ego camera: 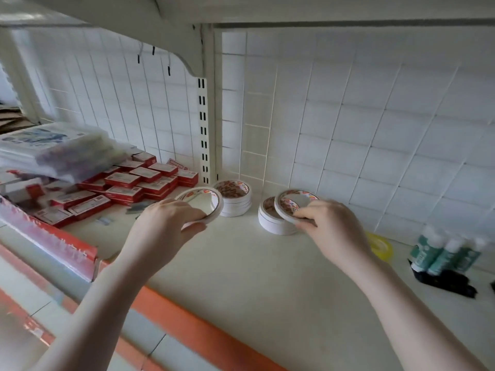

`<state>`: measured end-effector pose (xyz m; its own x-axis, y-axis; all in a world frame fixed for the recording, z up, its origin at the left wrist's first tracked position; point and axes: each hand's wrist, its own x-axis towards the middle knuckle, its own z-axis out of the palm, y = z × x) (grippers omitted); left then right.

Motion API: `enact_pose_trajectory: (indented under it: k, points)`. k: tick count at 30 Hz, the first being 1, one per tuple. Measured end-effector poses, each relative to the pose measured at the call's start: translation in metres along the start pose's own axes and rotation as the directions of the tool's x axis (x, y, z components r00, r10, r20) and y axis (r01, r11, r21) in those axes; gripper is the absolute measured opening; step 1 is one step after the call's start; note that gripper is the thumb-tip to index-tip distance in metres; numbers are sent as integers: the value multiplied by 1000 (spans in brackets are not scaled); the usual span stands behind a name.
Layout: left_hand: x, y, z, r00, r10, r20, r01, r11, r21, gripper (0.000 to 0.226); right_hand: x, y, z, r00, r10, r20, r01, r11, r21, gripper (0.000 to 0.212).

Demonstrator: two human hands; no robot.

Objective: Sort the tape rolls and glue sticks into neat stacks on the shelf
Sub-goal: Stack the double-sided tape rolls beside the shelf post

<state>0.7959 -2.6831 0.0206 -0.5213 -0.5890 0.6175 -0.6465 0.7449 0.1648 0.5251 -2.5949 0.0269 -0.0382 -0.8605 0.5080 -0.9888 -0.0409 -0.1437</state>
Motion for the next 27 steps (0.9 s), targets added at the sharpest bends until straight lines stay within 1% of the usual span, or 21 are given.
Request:
enact_pose_trajectory:
  k: [5, 12, 16, 22, 27]
  points:
    - [14, -17, 11, 996, 81, 42, -79, 996, -47, 18, 31, -4, 17, 993, 96, 66, -98, 995, 22, 11]
    - [31, -38, 17, 991, 125, 58, -120, 990, -72, 12, 42, -7, 37, 971, 166, 170, -170, 985, 9, 8]
    - [36, -45, 22, 987, 148, 60, -142, 986, -91, 12, 41, -8, 40, 961, 209, 179, -222, 973, 59, 8]
    - [43, -49, 28, 984, 168, 67, -160, 981, -105, 9, 39, -10, 38, 952, 231, 201, -256, 961, 106, 11]
    - [51, -49, 31, 980, 188, 61, -183, 980, -83, 10, 40, -8, 34, 933, 241, 267, -279, 954, 115, 15]
